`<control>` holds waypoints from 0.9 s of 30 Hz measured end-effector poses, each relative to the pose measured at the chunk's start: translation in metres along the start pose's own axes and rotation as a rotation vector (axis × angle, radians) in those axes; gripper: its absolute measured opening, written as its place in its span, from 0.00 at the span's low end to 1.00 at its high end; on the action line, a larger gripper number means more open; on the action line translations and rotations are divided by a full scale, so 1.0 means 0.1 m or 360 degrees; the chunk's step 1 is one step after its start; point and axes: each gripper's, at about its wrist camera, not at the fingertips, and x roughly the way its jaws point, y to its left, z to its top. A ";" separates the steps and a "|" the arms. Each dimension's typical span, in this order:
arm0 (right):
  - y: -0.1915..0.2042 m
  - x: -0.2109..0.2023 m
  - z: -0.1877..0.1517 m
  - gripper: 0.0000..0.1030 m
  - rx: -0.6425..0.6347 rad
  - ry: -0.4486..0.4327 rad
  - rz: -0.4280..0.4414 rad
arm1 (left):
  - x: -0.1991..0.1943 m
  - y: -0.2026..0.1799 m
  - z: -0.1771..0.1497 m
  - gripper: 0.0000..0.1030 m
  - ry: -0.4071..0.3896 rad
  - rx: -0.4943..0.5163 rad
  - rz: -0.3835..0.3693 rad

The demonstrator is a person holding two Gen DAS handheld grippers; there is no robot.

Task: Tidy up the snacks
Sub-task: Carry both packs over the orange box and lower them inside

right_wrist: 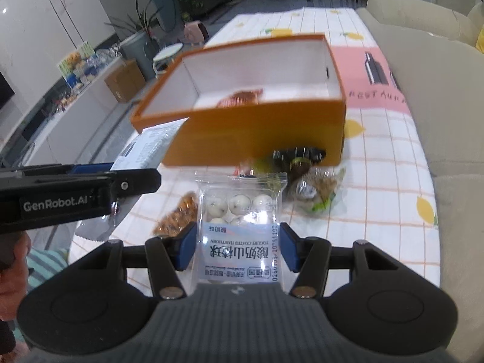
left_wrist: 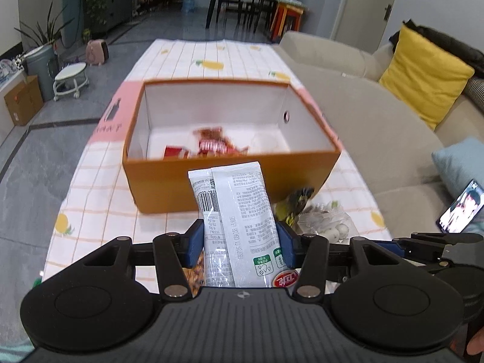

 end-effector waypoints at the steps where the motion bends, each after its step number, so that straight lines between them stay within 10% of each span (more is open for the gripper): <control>1: -0.01 -0.04 0.04 0.53 0.0005 -0.0019 0.0001 | -0.02 0.00 0.04 0.55 -0.0016 0.0006 -0.0006; 13: -0.13 -0.21 0.78 0.53 -0.0032 -0.0213 -0.0008 | 0.09 0.05 0.75 0.55 -0.0118 0.0075 -0.0008; 27: -0.04 0.59 1.59 0.53 -0.0223 -0.0138 -0.0173 | 0.81 0.22 1.29 0.55 0.0047 0.0197 0.0162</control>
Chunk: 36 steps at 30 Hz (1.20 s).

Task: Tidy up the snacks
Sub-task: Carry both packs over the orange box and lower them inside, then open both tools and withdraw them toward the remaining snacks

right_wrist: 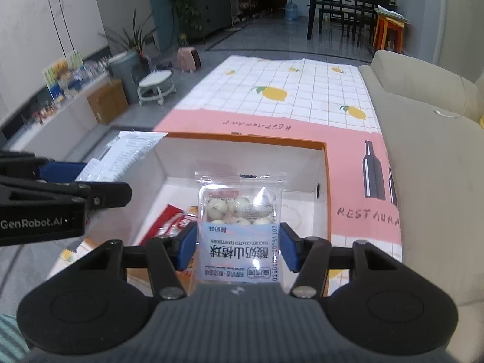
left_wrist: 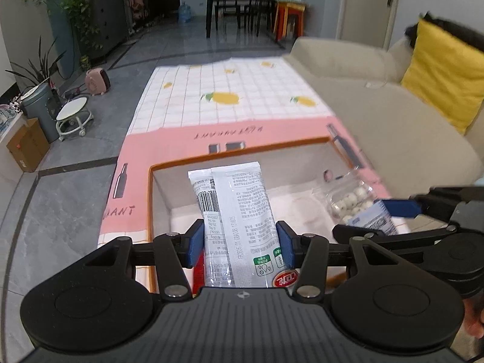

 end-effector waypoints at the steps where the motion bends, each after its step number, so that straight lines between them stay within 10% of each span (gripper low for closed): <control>1: 0.01 0.08 0.02 0.53 -0.0021 0.0016 -0.0012 | 0.07 0.01 0.01 0.55 0.0030 0.0019 0.0015; 16: 0.08 1.01 0.09 0.53 -0.0206 0.0319 -0.0129 | 0.86 0.03 -0.12 0.55 0.0387 0.0261 0.0168; 36: 0.18 1.33 -0.03 0.59 -0.0351 0.0497 -0.0192 | 1.12 0.09 -0.25 0.58 0.0513 0.0338 0.0257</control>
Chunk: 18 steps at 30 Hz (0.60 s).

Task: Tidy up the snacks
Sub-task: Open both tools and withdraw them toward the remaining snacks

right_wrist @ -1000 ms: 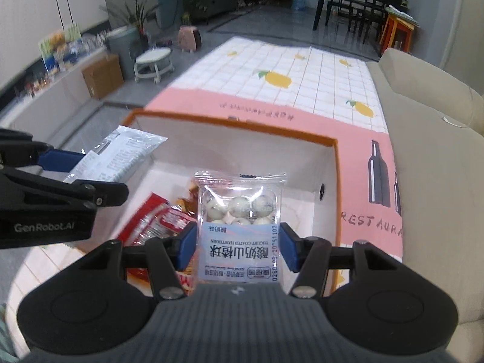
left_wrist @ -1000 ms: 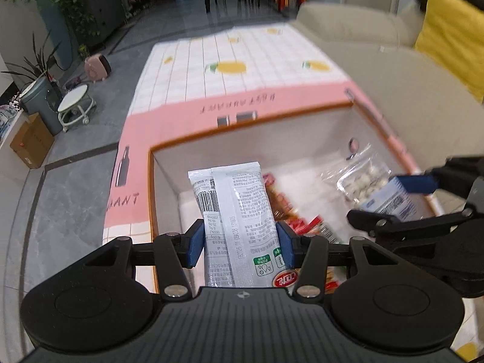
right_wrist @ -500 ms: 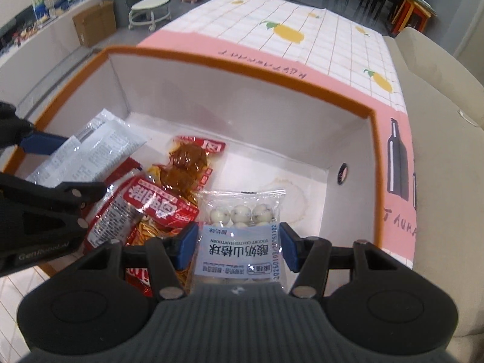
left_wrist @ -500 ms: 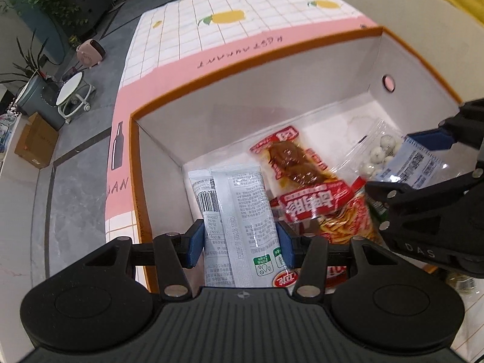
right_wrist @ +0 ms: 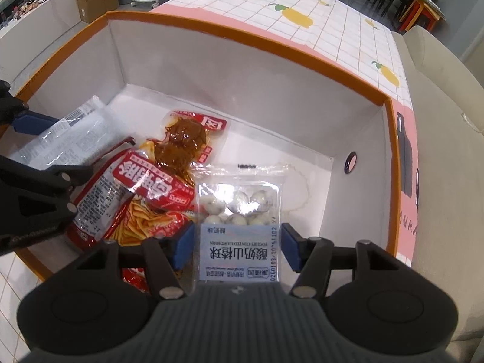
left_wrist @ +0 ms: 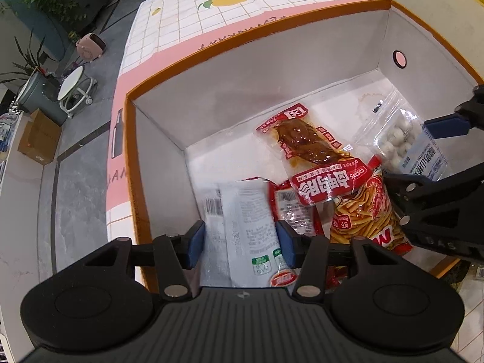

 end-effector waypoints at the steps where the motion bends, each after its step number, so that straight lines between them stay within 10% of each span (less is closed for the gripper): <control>1: -0.01 -0.01 0.00 0.61 0.0014 -0.0003 0.0002 | 0.00 0.00 0.00 0.59 -0.0004 -0.0001 0.0001; 18: -0.12 -0.64 -0.09 0.77 0.0168 -0.0303 -0.0010 | -0.80 0.06 -0.18 0.69 -0.0411 -0.0164 -0.0054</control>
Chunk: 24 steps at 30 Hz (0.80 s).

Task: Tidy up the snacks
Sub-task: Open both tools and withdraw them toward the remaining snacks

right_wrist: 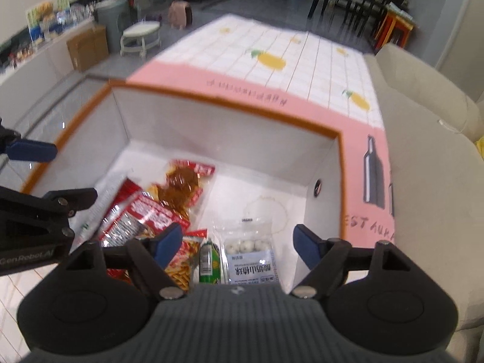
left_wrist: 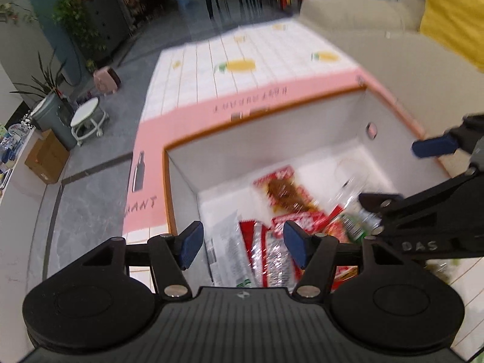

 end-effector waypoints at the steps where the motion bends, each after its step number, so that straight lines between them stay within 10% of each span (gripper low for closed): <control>1: -0.01 -0.08 -0.01 0.77 0.0016 -0.0030 0.0008 | -0.08 -0.01 -0.01 0.69 -0.0036 -0.0016 -0.0006; 24: -0.07 -1.31 -1.18 0.77 0.0336 -0.0384 -0.0022 | -1.00 -0.24 -0.75 0.70 -0.0203 -0.0233 -0.0162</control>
